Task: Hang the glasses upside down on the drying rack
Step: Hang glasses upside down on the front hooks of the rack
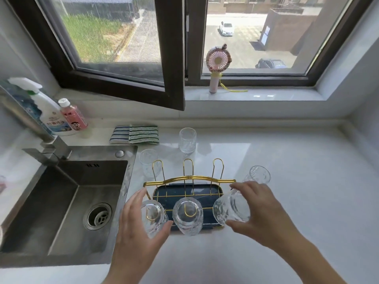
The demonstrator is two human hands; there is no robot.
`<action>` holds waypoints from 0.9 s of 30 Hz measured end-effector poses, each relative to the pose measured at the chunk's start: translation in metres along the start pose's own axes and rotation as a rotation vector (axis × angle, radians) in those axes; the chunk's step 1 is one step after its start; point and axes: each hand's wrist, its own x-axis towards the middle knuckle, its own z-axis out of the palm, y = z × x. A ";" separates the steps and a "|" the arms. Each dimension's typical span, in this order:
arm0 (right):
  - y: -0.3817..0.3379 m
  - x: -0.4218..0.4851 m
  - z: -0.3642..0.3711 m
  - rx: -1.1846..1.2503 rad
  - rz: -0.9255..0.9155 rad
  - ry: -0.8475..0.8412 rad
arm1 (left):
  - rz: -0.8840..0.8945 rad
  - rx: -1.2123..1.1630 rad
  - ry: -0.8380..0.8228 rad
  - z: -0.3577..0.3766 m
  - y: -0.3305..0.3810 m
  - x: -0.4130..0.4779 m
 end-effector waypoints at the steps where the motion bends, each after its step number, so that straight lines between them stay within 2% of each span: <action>1: 0.002 0.002 0.009 -0.013 0.012 -0.032 | -0.023 -0.005 -0.004 0.000 -0.003 -0.002; 4: 0.008 0.003 0.031 -0.049 0.035 -0.089 | -0.076 -0.016 -0.021 -0.001 -0.012 -0.004; 10: 0.015 -0.002 0.047 -0.041 0.034 -0.039 | -0.131 -0.059 -0.018 -0.002 -0.019 0.003; 13: 0.022 -0.004 0.039 0.136 0.072 -0.029 | -0.131 -0.076 -0.041 -0.001 -0.018 0.011; 15: 0.038 -0.002 0.033 0.347 0.197 0.102 | -0.126 -0.087 -0.047 -0.002 -0.016 0.017; 17: 0.067 0.005 0.036 0.474 0.415 0.319 | -0.120 -0.095 -0.045 -0.003 -0.016 0.023; 18: 0.087 0.011 0.041 0.490 0.537 0.375 | -0.116 -0.095 -0.041 -0.004 -0.016 0.026; 19: 0.107 0.016 0.048 0.478 0.640 0.362 | -0.110 -0.098 -0.036 -0.004 -0.016 0.029; 22: 0.151 0.031 0.078 0.416 0.850 0.161 | -0.093 -0.111 -0.022 -0.004 -0.017 0.036; 27: 0.168 0.061 0.111 0.522 0.860 0.185 | -0.116 -0.083 -0.021 -0.002 -0.016 0.045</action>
